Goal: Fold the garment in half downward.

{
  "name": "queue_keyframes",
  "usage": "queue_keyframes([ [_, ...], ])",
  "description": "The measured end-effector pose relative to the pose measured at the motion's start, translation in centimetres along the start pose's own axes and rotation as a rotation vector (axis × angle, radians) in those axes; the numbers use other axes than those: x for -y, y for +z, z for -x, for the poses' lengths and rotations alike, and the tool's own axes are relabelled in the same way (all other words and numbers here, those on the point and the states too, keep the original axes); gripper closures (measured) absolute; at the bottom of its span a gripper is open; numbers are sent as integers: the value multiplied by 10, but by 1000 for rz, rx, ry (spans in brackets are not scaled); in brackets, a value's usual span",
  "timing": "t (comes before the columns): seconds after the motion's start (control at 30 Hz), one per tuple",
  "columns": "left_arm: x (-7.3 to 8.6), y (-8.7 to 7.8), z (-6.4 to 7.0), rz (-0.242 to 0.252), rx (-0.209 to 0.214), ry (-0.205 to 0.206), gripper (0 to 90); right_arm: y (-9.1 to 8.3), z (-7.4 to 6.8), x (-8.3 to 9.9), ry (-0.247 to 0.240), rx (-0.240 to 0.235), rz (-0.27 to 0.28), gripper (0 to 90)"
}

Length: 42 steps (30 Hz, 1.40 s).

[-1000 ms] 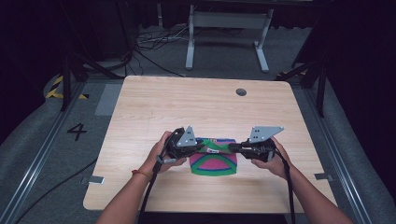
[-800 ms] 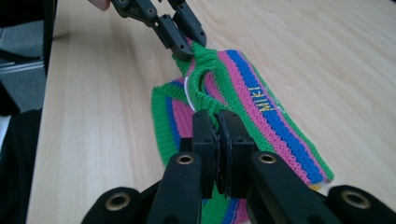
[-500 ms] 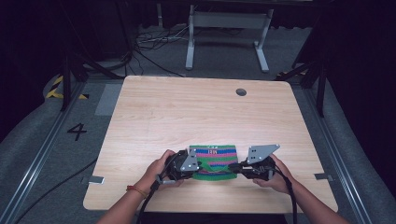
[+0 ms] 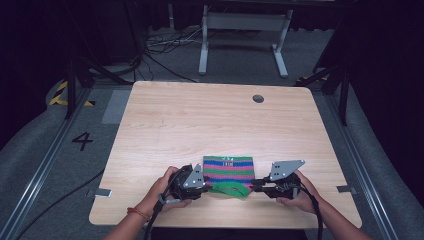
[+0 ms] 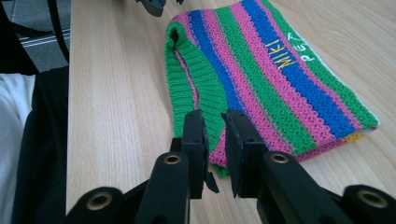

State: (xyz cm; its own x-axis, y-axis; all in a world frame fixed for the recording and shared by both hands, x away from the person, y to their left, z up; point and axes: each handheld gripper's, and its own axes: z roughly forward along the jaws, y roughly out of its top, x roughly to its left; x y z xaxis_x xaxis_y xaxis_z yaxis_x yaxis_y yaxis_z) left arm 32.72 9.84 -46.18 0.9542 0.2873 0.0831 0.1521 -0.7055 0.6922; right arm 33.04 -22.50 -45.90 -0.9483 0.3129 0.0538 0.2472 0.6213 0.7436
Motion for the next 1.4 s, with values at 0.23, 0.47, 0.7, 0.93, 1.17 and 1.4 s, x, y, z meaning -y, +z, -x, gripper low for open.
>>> queue_keyframes([
  [0.23, -1, 5, -6, 19, 13, -69, 641, 14, -1, 1, -5, 31, -15, 727],
  [0.47, 4, 24, 3, -37, 77, -34, 693, 25, -5, 4, 3, 61, -41, 640],
  [0.7, 9, 31, 8, -53, 35, -13, 699, 33, -4, 12, 11, 89, -57, 588],
  [0.93, 12, 35, 0, -12, 28, -23, 699, 35, -2, 15, 7, 126, -46, 588],
  [1.17, 11, 31, -5, -6, 63, -37, 619, 31, 4, 11, 8, 146, -72, 524],
  [1.4, 7, 20, -7, -18, 18, -42, 506, 26, 3, 7, -13, 173, -81, 474],
])
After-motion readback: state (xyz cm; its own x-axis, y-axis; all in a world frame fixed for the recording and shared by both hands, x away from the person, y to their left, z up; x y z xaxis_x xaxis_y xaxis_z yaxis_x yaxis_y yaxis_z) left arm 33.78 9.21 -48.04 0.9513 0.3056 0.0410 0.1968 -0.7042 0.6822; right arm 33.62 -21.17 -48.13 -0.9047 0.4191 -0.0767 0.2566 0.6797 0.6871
